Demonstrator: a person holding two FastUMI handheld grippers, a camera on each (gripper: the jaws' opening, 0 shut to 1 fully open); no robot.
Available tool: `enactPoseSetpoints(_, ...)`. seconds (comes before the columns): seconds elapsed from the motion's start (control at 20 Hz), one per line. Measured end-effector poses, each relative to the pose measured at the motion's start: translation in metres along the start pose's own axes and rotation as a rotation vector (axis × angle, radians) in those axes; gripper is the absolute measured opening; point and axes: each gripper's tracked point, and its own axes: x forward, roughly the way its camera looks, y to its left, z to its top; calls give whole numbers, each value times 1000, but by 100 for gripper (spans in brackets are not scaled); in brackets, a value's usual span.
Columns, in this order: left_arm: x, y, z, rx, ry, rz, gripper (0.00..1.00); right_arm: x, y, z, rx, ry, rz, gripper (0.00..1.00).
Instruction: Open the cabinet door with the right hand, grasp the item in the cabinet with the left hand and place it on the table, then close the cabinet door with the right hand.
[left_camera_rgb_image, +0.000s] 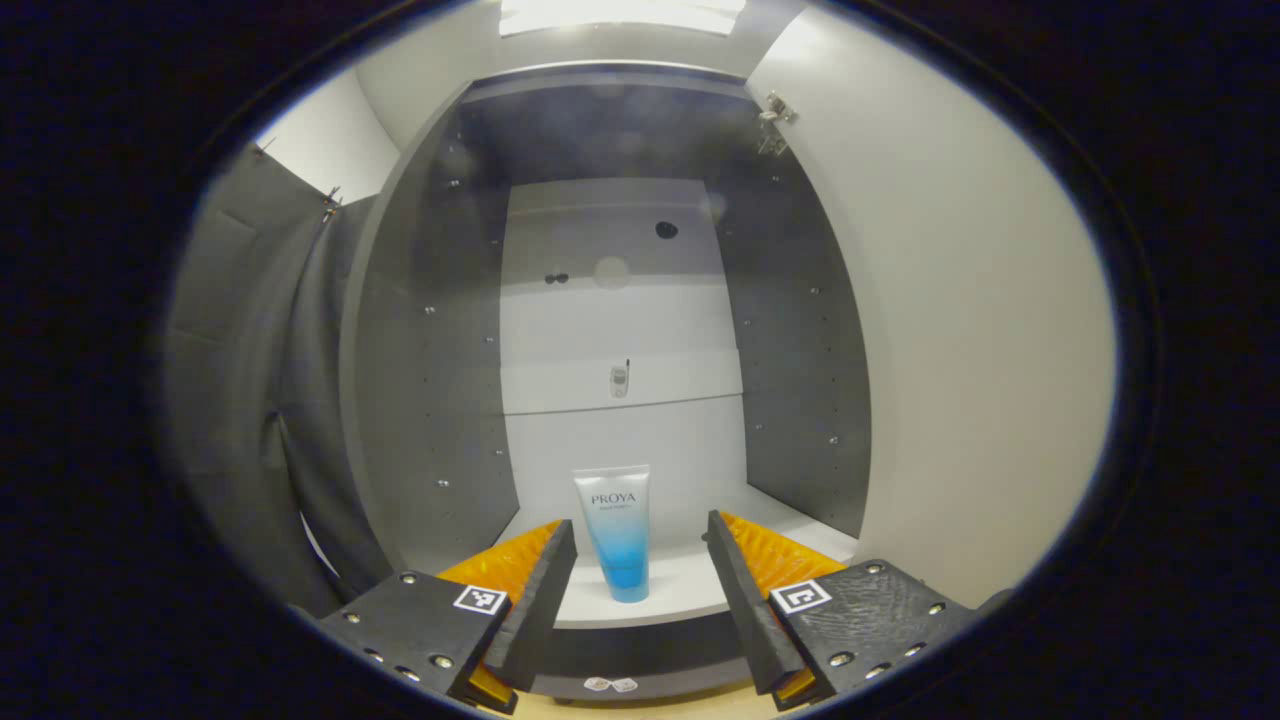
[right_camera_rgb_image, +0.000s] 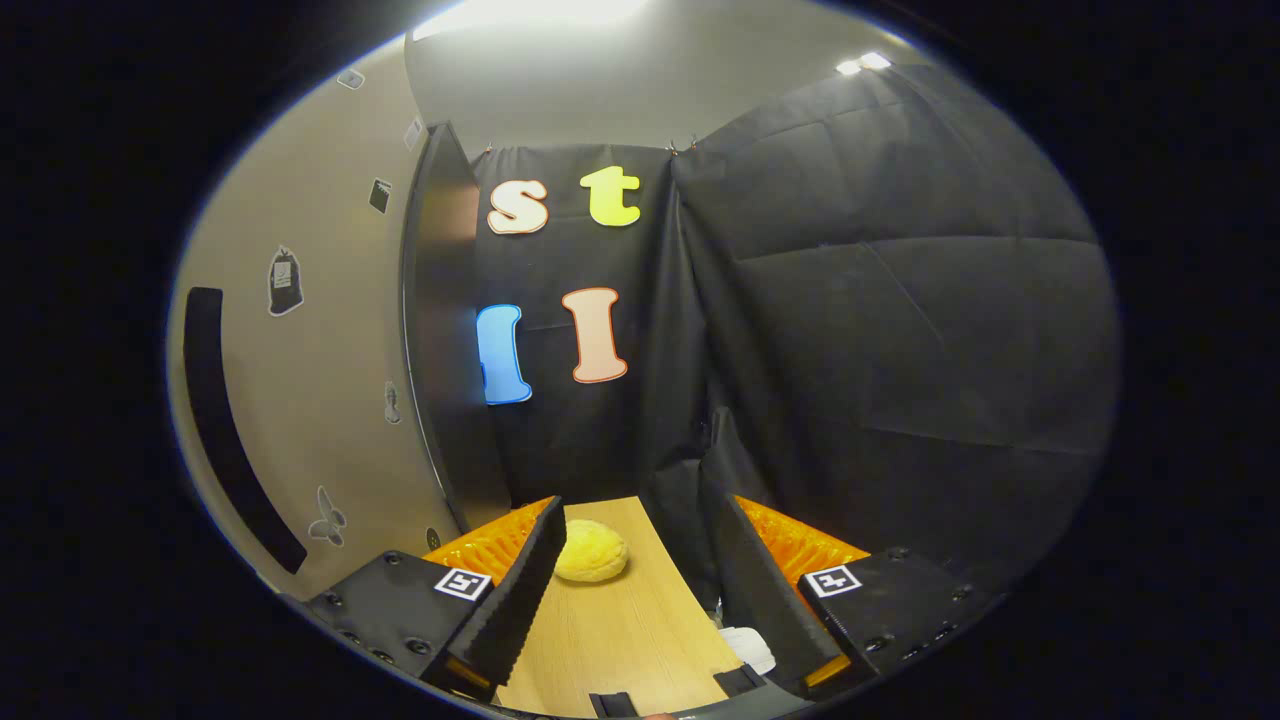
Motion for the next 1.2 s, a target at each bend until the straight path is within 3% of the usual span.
enactPoseSetpoints(0.6,53,12,-28,-4,52,-16,81,26,9,-14,-15,47,-46,98)
enactPoseSetpoints(0.65,57,11,-30,-8,57,-24,79,27,9,-15,-16,49,-51,98)
enactPoseSetpoints(0.85,58,14,-33,-35,57,-32,52,26,11,-17,-8,56,-69,98)
enactPoseSetpoints(1.2,52,8,-30,-49,33,-102,48,27,25,-14,-23,30,-83,98)
